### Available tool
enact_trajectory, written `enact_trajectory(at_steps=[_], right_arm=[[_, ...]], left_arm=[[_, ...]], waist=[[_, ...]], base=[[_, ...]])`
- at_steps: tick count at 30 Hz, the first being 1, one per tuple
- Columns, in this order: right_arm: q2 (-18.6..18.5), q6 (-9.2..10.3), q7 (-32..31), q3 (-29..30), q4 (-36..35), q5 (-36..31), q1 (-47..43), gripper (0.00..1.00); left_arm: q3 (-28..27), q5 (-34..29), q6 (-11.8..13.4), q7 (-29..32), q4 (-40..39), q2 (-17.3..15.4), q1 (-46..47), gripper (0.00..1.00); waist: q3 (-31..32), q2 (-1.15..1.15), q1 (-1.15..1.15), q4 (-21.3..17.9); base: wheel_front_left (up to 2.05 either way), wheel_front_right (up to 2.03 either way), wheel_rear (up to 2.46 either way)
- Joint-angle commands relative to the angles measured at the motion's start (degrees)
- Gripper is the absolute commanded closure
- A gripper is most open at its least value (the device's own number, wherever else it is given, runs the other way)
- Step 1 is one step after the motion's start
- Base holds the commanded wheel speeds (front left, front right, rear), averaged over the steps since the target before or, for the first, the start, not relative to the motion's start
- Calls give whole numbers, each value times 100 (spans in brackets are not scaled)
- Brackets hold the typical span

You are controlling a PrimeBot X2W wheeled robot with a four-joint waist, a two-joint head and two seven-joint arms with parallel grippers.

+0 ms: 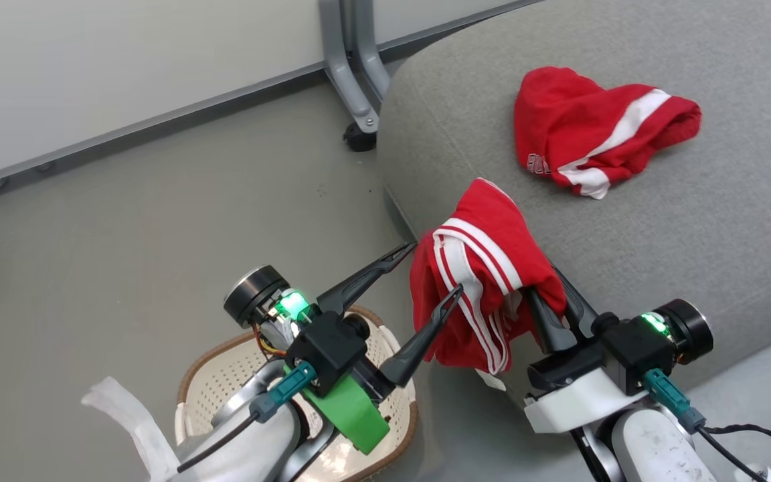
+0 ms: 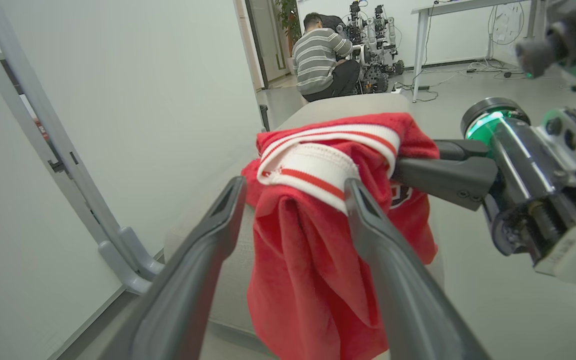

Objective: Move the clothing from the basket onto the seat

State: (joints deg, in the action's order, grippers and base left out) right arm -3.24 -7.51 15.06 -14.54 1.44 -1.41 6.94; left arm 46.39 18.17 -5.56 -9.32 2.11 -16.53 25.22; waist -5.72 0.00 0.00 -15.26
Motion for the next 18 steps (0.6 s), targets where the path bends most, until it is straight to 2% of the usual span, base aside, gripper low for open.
enact_trajectory(at_steps=[1, 11, 18], right_arm=[[10, 5, 17, 22, -46, -36, -99, 100], [36, 4, 17, 116, -248, 102, -339, 100], [38, 4, 17, 357, -528, 202, -523, 100]], left_arm=[[3, 44, -3, 12, -50, -36, 40, 0], [115, 63, 24, 151, -215, -174, 20, 0], [296, 82, -47, 200, -248, -148, 165, 0]], waist=[[-134, 0, 0, -526], [-281, 0, 0, -1510], [-461, 0, 0, -1632]], base=[[0, 0, 0], [0, 0, 0], [0, 0, 0]])
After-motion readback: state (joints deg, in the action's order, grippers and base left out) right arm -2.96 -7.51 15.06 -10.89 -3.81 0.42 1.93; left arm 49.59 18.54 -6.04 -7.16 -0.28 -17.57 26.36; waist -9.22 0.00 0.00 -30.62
